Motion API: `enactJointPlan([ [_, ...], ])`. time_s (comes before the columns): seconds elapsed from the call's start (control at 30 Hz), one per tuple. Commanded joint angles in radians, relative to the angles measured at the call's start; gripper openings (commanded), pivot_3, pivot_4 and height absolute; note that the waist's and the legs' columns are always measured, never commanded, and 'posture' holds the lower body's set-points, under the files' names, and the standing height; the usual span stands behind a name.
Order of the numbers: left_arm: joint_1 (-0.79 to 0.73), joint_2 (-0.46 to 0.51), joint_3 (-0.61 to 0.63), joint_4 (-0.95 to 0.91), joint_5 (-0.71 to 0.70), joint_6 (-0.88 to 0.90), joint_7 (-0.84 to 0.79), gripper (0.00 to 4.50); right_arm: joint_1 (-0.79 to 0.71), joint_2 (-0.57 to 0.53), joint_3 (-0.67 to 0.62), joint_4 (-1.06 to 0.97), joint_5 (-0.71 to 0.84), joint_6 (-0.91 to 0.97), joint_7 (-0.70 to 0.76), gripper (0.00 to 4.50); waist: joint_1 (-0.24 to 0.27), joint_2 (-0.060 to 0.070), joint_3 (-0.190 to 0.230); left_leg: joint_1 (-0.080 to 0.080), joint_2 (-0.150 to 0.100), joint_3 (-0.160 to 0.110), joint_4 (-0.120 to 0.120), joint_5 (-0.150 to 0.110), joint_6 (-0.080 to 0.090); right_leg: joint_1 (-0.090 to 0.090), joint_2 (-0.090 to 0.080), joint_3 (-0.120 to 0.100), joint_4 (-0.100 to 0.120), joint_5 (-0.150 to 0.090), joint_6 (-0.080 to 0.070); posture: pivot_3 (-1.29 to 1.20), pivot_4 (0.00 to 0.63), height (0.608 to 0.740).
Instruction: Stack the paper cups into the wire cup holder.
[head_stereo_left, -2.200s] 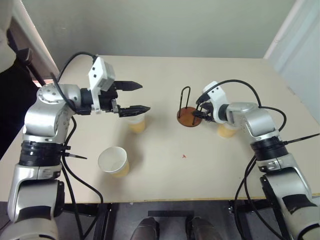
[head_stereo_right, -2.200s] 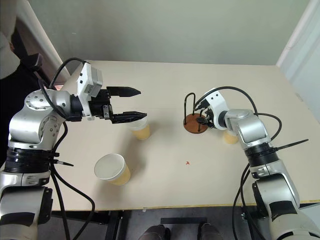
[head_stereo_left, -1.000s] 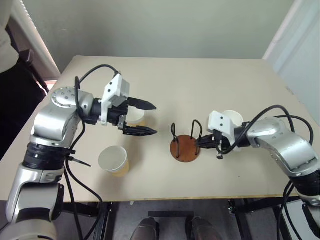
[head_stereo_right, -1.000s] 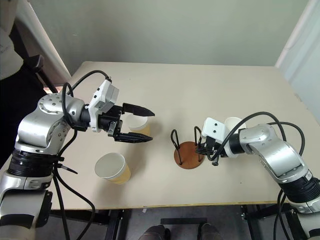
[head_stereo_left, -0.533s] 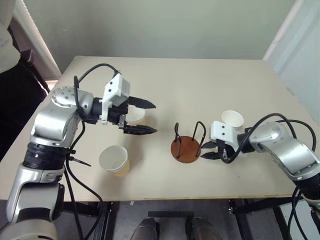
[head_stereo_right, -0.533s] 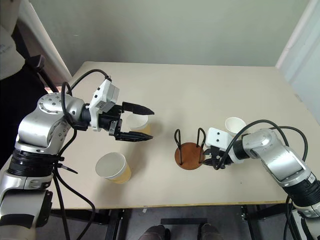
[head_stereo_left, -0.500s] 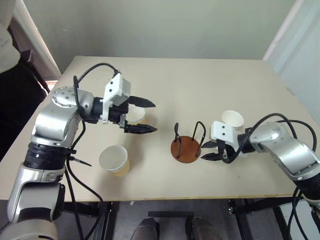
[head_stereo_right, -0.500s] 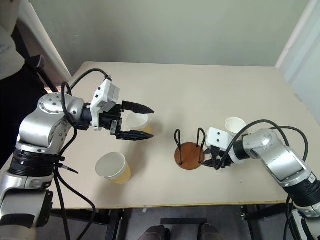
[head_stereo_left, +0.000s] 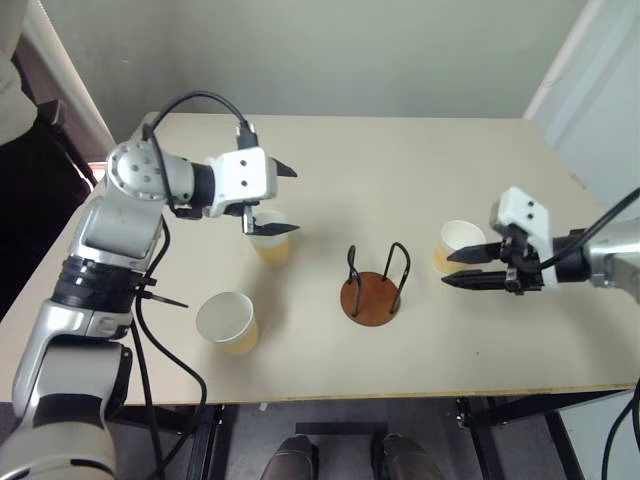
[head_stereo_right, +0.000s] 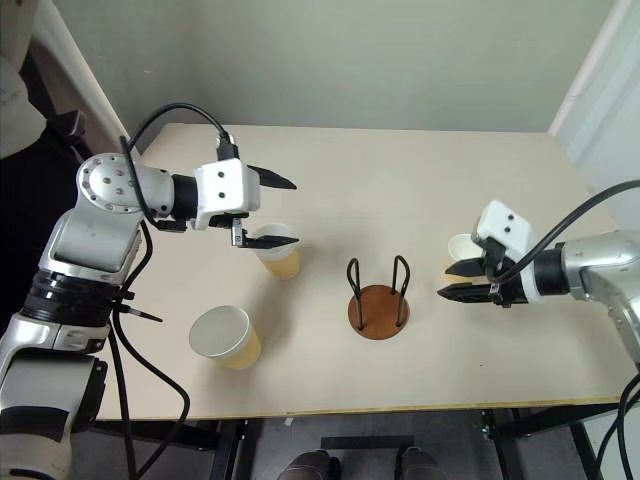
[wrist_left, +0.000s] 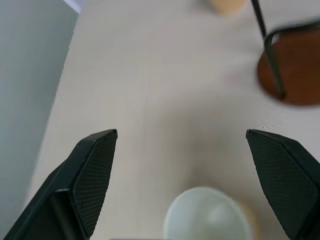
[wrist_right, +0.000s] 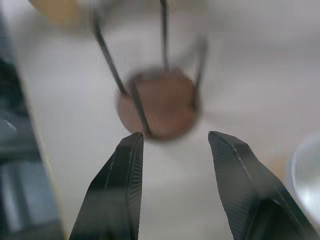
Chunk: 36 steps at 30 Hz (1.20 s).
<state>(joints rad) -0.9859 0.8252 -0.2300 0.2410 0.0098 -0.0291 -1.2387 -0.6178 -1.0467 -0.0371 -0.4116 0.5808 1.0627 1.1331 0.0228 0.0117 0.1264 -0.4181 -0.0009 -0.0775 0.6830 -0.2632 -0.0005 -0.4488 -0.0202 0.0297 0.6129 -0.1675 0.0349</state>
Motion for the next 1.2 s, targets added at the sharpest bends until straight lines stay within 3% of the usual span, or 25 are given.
enactJointPlan([
  [0.03, -0.051, 0.022, -0.026, 0.006, 0.071, -0.042, -0.020, 4.46, -0.047, -0.025, -0.042, -0.025, 0.077, 0.047, 0.014, 2.09, 0.000, 0.000, 0.000, 0.000, 0.000, 0.000, 0.000, 0.000, 0.000, 0.000, 0.000, 0.000, 0.000, 0.000, 0.000, 0.00, 0.150, 0.740],
  [0.53, 0.061, 0.120, -0.035, -0.234, 0.142, 0.206, -0.120, 4.46, -0.116, -0.122, 0.059, 0.059, 0.068, -0.032, 0.112, 2.09, -0.002, 0.000, 0.000, -0.002, 0.000, 0.000, 0.000, -0.001, 0.001, -0.002, 0.000, 0.000, -0.001, 0.000, 0.000, 0.00, 0.150, 0.740],
  [0.8, 0.097, 0.155, -0.059, -0.161, 0.238, 0.175, -0.048, 4.46, -0.143, -0.113, 0.097, 0.092, 0.052, -0.070, 0.138, 2.09, -0.003, 0.000, 0.000, -0.001, 0.000, -0.001, 0.000, -0.002, 0.003, -0.002, 0.000, 0.000, 0.003, -0.001, -0.001, 0.00, 0.150, 0.740],
  [1.2, 0.023, 0.032, -0.127, 0.056, 0.301, 0.041, -0.016, 4.46, -0.168, -0.087, 0.122, 0.099, 0.041, -0.072, 0.129, 2.09, -0.002, 0.000, 0.000, -0.001, 0.000, 0.000, 0.000, -0.001, 0.002, -0.003, 0.000, 0.000, 0.003, -0.001, -0.001, 0.00, 0.150, 0.740],
])
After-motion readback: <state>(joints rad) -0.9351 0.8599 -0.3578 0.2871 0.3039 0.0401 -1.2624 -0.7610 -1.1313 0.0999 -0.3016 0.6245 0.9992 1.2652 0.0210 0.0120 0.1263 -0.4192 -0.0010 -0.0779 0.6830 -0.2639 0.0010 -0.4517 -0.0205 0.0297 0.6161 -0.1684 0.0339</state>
